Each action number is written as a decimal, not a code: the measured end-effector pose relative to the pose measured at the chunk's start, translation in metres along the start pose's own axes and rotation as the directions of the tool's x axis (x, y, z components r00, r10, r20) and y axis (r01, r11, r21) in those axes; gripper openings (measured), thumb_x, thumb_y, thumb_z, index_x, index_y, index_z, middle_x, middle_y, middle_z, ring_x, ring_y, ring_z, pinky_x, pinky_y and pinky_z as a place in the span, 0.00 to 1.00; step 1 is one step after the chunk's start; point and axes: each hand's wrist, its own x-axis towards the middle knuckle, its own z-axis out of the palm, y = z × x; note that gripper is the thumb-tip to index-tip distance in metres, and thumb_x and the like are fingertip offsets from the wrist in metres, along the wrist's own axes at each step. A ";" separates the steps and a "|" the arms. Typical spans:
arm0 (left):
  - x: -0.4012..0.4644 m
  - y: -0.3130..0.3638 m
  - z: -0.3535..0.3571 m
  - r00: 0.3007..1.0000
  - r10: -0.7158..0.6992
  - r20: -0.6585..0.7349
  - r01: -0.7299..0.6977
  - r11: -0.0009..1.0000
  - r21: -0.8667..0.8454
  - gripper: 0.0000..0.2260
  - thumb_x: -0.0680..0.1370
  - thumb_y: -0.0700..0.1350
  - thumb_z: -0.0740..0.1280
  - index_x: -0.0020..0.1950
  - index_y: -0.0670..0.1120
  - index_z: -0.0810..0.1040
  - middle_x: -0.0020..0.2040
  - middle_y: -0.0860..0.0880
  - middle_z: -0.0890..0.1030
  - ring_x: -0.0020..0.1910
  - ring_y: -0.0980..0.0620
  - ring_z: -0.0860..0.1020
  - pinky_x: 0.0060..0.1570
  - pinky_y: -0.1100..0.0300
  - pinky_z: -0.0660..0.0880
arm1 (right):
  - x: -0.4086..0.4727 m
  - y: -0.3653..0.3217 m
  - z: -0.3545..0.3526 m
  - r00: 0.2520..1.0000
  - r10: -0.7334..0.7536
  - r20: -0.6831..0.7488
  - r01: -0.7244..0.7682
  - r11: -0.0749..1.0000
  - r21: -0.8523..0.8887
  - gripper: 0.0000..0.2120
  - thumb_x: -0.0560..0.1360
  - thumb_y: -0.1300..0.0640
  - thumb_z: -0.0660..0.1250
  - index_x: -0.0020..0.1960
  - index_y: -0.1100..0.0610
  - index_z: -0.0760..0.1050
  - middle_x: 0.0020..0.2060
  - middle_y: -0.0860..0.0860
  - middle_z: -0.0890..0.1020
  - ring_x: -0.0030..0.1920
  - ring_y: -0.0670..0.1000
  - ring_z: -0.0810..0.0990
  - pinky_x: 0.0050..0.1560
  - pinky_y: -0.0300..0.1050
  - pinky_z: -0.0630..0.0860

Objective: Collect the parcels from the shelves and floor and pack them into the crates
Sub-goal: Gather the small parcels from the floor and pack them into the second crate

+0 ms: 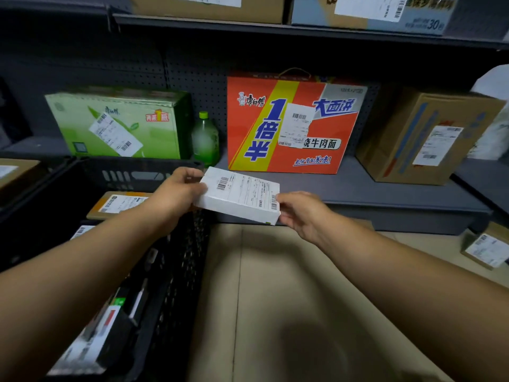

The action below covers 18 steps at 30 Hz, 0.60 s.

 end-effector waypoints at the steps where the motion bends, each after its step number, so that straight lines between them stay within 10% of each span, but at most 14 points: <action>1: -0.001 -0.002 -0.003 1.000 0.017 0.008 -0.017 1.000 0.025 0.16 0.76 0.33 0.62 0.62 0.44 0.70 0.54 0.45 0.77 0.46 0.49 0.76 0.44 0.56 0.73 | -0.002 0.000 0.003 1.000 0.001 0.025 -0.002 1.000 0.012 0.08 0.74 0.68 0.65 0.51 0.60 0.71 0.45 0.60 0.83 0.45 0.56 0.84 0.45 0.48 0.81; 8: 0.005 0.000 -0.043 0.993 0.100 0.055 -0.113 0.930 0.349 0.33 0.72 0.31 0.64 0.74 0.47 0.59 0.68 0.44 0.70 0.62 0.46 0.72 0.61 0.53 0.71 | -0.010 0.006 0.038 0.986 -0.073 0.149 0.078 0.997 -0.024 0.23 0.71 0.69 0.68 0.63 0.55 0.69 0.50 0.56 0.84 0.47 0.54 0.84 0.48 0.52 0.81; 13: -0.002 0.018 -0.080 0.873 0.245 0.421 -0.471 0.199 0.860 0.50 0.65 0.56 0.74 0.77 0.52 0.47 0.78 0.51 0.50 0.76 0.51 0.42 0.74 0.48 0.40 | -0.022 0.009 0.089 0.963 -0.118 0.243 0.127 0.992 -0.020 0.20 0.71 0.68 0.69 0.57 0.50 0.72 0.48 0.55 0.84 0.43 0.52 0.84 0.42 0.45 0.81; 18: -0.015 0.012 -0.116 0.817 0.194 0.543 -0.550 -0.022 0.835 0.52 0.62 0.61 0.74 0.77 0.50 0.48 0.71 0.47 0.60 0.71 0.48 0.56 0.69 0.55 0.50 | -0.038 0.029 0.144 0.932 -0.097 0.349 0.120 0.992 -0.045 0.16 0.71 0.68 0.69 0.55 0.54 0.74 0.44 0.52 0.83 0.38 0.50 0.83 0.42 0.45 0.82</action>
